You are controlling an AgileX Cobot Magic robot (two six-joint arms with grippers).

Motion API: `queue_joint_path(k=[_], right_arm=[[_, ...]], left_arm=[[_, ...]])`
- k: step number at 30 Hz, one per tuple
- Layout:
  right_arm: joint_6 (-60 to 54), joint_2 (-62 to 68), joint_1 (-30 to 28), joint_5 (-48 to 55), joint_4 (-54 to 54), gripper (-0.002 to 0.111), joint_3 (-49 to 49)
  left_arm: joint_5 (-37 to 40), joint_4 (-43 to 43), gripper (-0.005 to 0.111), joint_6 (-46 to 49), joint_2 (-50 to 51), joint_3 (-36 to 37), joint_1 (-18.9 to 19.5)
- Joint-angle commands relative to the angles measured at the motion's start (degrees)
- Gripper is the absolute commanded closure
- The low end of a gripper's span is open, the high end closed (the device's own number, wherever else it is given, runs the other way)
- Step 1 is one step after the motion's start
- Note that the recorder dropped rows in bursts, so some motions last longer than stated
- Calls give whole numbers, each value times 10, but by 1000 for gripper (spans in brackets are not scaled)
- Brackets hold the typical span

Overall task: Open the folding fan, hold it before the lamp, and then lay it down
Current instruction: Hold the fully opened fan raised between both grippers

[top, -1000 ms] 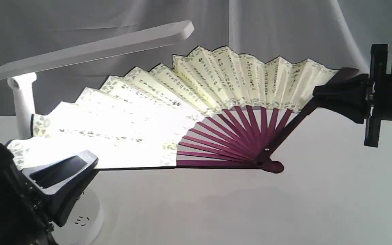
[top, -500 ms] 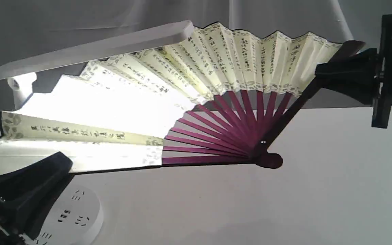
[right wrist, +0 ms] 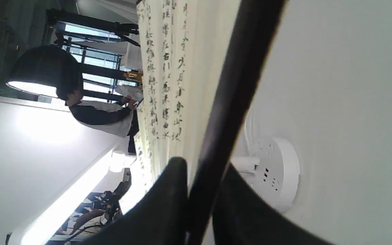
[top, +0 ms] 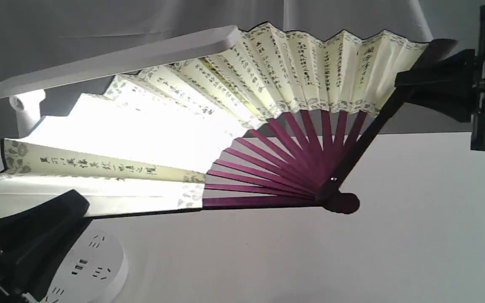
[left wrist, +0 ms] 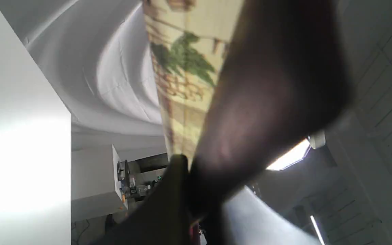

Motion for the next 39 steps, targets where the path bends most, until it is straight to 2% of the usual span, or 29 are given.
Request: queue_joint_path(k=[1, 7, 11, 39], right_arm=[[-30, -10, -5, -44, -40, 108, 1], [-25, -12, -5, -44, -40, 108, 1], [-25, -12, -5, -44, -34, 108, 1], [-26, -12, -5, -44, -27, 108, 1]], left_arm=[[-73, 5, 107, -25, -12, -1, -2], [-73, -7, 107, -29, -30, 26, -2], [-73, -44, 107, -26, -56, 46, -2], [-73, -40, 107, -27, -78, 47, -2]])
